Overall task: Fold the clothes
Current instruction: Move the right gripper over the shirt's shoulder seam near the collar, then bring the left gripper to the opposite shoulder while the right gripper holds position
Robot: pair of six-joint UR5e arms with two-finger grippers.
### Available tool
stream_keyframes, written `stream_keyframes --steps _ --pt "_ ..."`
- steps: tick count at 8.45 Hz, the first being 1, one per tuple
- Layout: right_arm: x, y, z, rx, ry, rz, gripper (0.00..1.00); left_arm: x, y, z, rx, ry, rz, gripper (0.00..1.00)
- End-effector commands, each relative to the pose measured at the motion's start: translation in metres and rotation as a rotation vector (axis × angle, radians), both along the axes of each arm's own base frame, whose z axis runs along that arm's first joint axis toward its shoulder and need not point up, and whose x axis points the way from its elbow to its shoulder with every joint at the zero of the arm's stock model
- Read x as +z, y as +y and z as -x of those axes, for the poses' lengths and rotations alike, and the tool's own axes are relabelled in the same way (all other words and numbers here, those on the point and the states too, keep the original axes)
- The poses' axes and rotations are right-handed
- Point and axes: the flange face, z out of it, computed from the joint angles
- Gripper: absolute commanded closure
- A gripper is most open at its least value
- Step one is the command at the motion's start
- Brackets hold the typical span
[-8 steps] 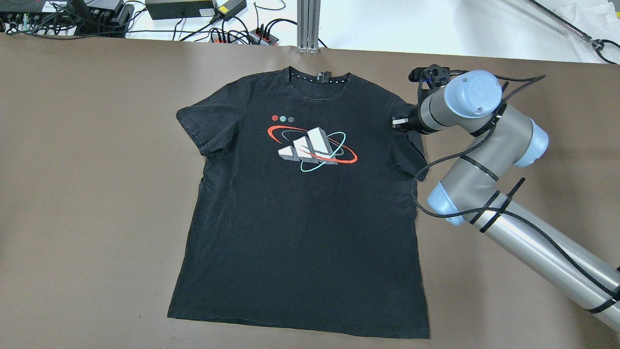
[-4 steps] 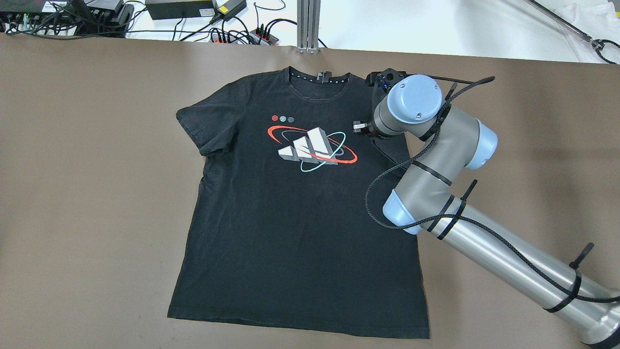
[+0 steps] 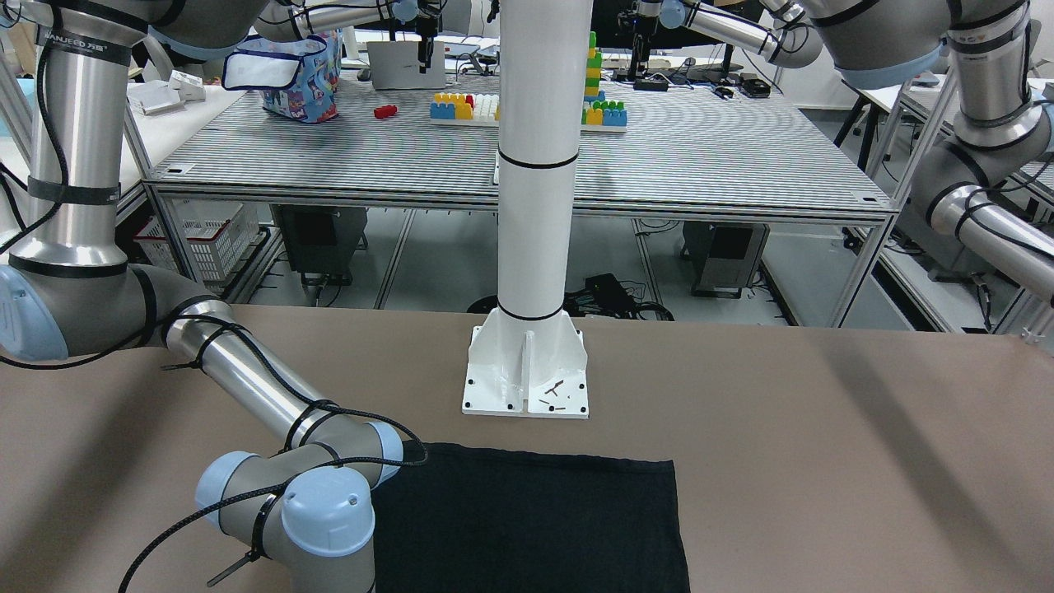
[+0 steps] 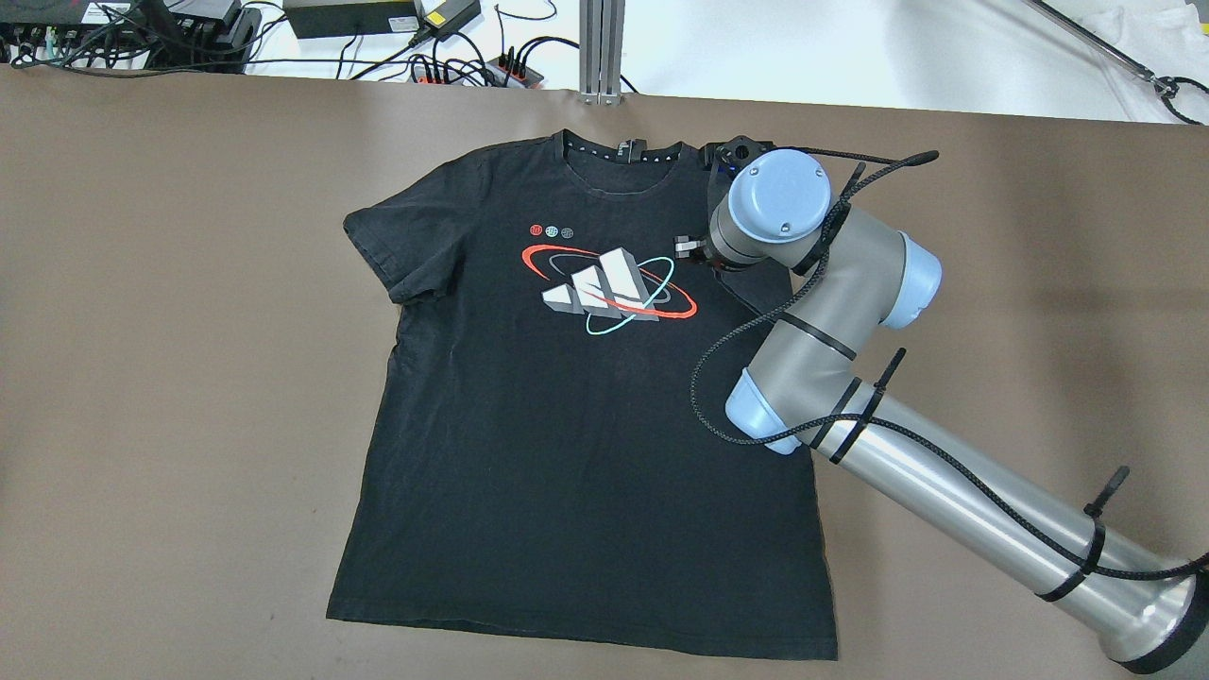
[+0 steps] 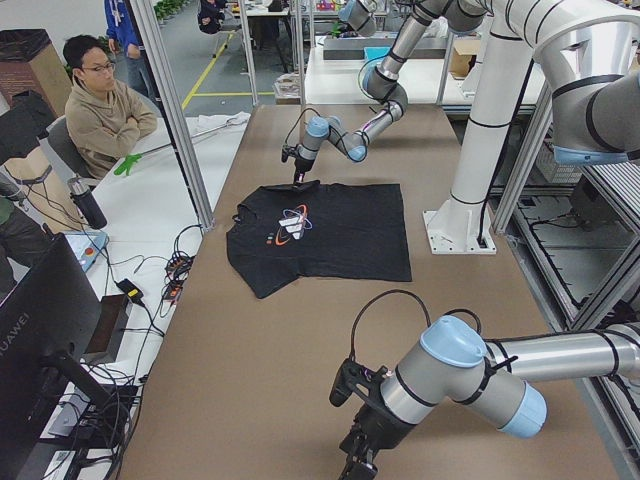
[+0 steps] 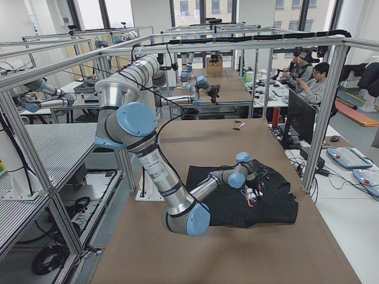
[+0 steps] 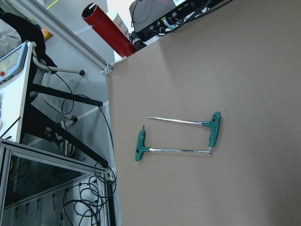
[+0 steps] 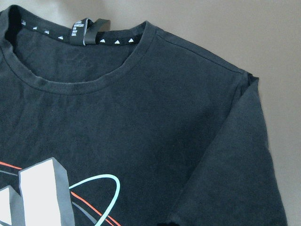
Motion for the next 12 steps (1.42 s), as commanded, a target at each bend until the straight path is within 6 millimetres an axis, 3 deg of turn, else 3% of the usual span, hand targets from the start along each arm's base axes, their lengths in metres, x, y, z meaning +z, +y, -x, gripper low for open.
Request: stream_keyframes --steps 1,2,3,4,5,6,7,8,9,10,11,12 --pt "0.001 -0.009 0.007 0.011 0.015 0.002 1.0 0.001 0.001 -0.001 -0.004 0.015 0.005 0.01" --pt "-0.003 -0.014 0.011 0.022 0.02 -0.001 0.86 -0.003 -0.005 -0.01 -0.002 0.059 0.007 0.01" --pt "-0.004 -0.019 0.017 0.038 0.029 0.005 0.81 -0.018 -0.021 -0.015 -0.005 0.132 -0.009 0.01" --pt "-0.004 -0.018 0.021 0.039 0.033 0.001 0.18 -0.03 -0.034 -0.032 0.039 0.17 -0.025 0.01" --pt "-0.004 -0.018 0.021 0.038 0.034 0.0 0.06 -0.051 -0.072 -0.071 0.092 0.235 -0.019 0.01" --pt "-0.005 -0.018 0.021 0.038 0.033 -0.001 0.06 -0.083 -0.11 -0.113 0.12 0.296 0.004 0.01" --pt "-0.006 -0.018 0.021 0.039 0.031 -0.001 0.06 -0.103 -0.13 -0.146 0.125 0.394 0.066 0.0" --pt "-0.005 -0.017 0.02 0.041 0.03 0.0 0.06 -0.131 -0.161 -0.18 0.121 0.481 0.095 0.0" --pt "-0.005 -0.017 0.02 0.063 0.016 0.021 0.06 -0.152 -0.193 -0.239 0.177 0.517 0.125 0.0" --pt "-0.008 -0.016 0.018 0.068 0.007 0.021 0.06 -0.17 -0.238 -0.309 0.256 0.516 0.146 0.09" --pt "-0.007 -0.015 0.018 0.066 0.008 0.02 0.06 -0.177 -0.288 -0.354 0.269 0.521 0.192 0.16" --pt "-0.007 -0.015 0.018 0.068 0.007 0.021 0.06 -0.198 -0.31 -0.407 0.279 0.54 0.24 0.33"
